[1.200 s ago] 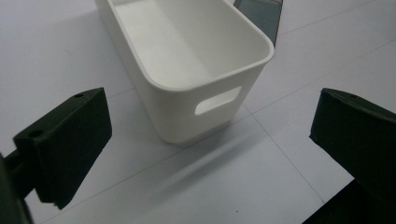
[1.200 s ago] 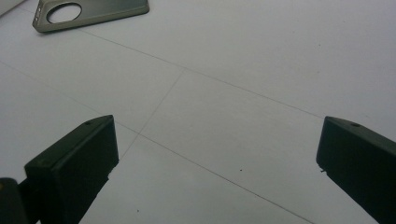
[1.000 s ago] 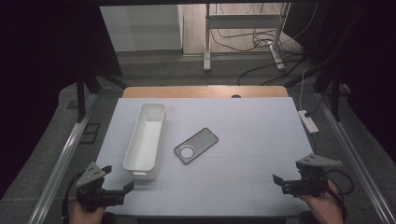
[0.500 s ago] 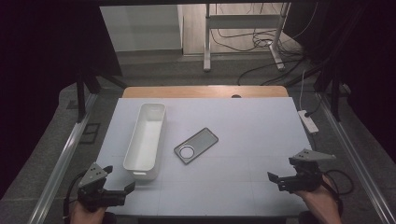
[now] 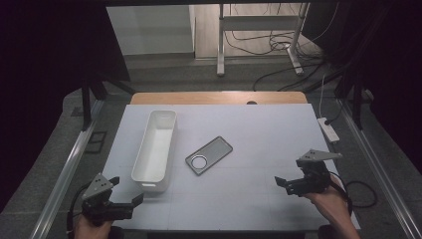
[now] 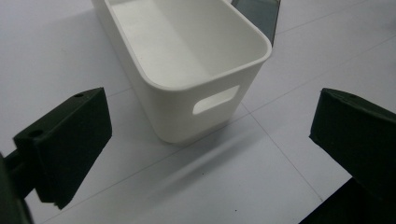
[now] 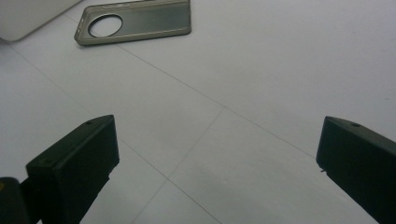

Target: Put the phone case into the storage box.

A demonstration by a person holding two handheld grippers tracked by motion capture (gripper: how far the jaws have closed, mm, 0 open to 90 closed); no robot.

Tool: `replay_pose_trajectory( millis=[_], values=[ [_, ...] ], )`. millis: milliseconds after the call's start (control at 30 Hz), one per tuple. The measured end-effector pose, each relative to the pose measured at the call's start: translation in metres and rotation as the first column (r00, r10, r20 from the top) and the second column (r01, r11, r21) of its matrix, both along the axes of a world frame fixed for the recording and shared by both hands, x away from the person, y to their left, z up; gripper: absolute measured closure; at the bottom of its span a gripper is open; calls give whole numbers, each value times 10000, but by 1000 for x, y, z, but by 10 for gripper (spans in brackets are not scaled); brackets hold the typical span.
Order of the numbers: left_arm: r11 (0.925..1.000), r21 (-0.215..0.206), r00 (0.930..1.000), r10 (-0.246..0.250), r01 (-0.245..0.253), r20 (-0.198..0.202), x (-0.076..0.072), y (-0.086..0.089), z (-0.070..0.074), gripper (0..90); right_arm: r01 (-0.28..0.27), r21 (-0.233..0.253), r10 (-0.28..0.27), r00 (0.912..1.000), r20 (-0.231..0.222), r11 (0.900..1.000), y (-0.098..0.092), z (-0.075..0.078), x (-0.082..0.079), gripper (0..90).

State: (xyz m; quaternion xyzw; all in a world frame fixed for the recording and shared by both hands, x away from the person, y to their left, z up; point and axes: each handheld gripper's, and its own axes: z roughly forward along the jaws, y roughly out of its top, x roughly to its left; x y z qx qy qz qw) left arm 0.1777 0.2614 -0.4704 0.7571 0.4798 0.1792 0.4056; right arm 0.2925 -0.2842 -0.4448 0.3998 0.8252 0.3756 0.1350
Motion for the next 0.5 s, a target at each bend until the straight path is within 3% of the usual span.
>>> replay_pose_trajectory(
  millis=[100, 300, 500],
  values=[
    [10000, -1, 10000, -11, 11, -2, 0, 0, 0, 0, -181, 77, 183, 9997, -163, 9998, 9, -1, 5, 0],
    [10000, -28, 10000, -7, 7, -5, 0, 0, 0, 0, -530, -336, 531, 9986, 17, 9980, 27, 0, 15, 0],
    [10000, -34, 10000, -7, 7, 5, 0, 1, 0, 0, -739, -525, 734, 9972, -107, 9959, 42, -3, 26, 0]
  ],
)
